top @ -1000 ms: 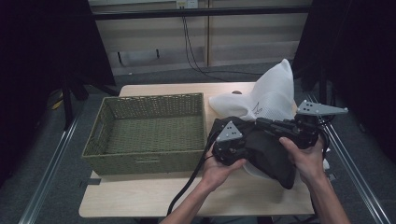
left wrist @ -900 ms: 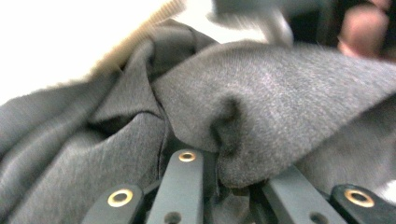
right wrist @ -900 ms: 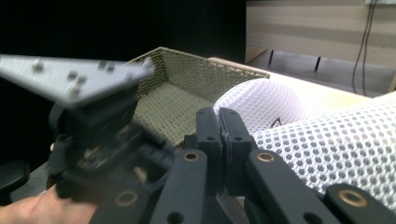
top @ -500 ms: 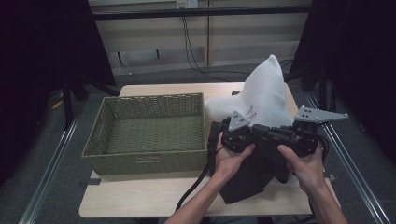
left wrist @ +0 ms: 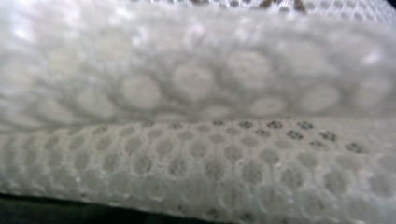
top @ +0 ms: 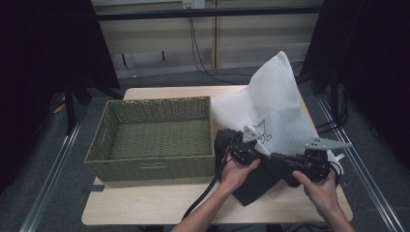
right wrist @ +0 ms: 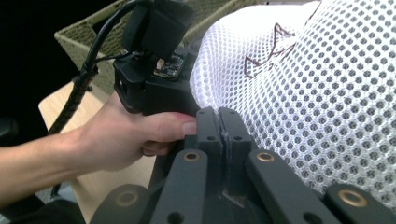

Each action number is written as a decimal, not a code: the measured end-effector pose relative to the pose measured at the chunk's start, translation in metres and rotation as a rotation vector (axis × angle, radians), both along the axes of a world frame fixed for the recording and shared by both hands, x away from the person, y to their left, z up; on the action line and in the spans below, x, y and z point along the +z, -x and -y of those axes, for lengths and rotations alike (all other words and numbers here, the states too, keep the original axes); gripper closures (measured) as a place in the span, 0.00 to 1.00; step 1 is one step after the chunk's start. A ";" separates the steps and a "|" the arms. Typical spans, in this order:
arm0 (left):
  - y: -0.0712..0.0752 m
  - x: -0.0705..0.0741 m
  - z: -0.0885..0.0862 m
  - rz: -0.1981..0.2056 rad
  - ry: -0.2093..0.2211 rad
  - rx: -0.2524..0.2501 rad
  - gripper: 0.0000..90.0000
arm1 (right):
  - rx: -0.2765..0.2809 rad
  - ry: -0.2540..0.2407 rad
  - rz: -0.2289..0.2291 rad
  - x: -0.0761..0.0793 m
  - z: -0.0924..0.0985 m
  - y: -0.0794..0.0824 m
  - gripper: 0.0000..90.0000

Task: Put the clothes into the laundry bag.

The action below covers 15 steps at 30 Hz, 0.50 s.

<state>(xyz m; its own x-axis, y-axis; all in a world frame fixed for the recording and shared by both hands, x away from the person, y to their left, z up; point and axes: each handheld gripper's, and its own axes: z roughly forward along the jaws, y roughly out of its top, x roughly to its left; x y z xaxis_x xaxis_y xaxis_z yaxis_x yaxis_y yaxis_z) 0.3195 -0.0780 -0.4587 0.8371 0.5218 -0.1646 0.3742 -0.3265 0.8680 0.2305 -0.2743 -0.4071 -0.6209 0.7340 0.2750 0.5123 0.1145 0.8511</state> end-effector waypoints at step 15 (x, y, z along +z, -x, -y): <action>0.047 -0.009 -0.039 0.063 -0.002 -0.230 0.63 | -0.018 0.028 0.011 -0.014 0.006 -0.006 0.96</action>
<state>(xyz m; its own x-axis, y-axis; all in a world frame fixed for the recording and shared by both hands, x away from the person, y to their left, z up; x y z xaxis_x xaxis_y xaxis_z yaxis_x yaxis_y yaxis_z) 0.2724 -0.0392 -0.4681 0.9425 0.3167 -0.1070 0.2347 -0.3989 0.8865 0.2367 -0.2807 -0.4211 -0.6108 0.7521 0.2474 0.5049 0.1293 0.8534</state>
